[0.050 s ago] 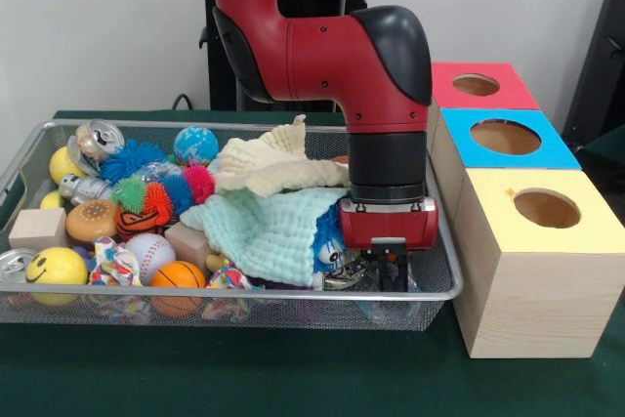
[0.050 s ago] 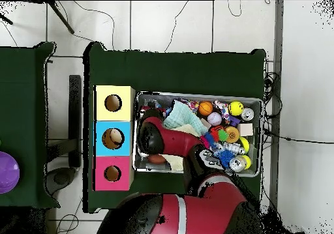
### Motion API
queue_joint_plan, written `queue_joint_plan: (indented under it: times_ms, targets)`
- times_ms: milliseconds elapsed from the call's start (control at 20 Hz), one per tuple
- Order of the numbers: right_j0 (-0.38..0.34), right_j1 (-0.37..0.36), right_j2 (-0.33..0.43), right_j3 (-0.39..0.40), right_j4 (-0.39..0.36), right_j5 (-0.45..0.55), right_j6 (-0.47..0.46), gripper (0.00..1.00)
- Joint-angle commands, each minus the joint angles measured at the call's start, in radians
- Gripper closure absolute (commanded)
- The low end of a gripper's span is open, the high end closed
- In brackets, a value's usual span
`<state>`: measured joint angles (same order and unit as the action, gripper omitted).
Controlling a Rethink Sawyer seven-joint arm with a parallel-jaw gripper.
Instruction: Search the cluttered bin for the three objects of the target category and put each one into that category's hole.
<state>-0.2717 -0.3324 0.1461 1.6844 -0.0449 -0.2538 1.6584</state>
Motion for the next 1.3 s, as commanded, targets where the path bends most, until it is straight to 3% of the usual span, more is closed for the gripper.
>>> queue_joint_plan:
  times_ms: [50,300,950,1300]
  targets:
    - [-0.049,0.071,0.014,-0.040,0.008,0.061,0.156,1.00]
    - [-0.071,0.042,0.039,-0.005,0.008,0.095,0.164,1.00]
    - [-0.221,-0.004,0.156,0.057,-0.091,0.213,0.085,1.00]
    - [-0.240,-0.015,0.171,0.053,-0.098,0.253,0.081,1.00]
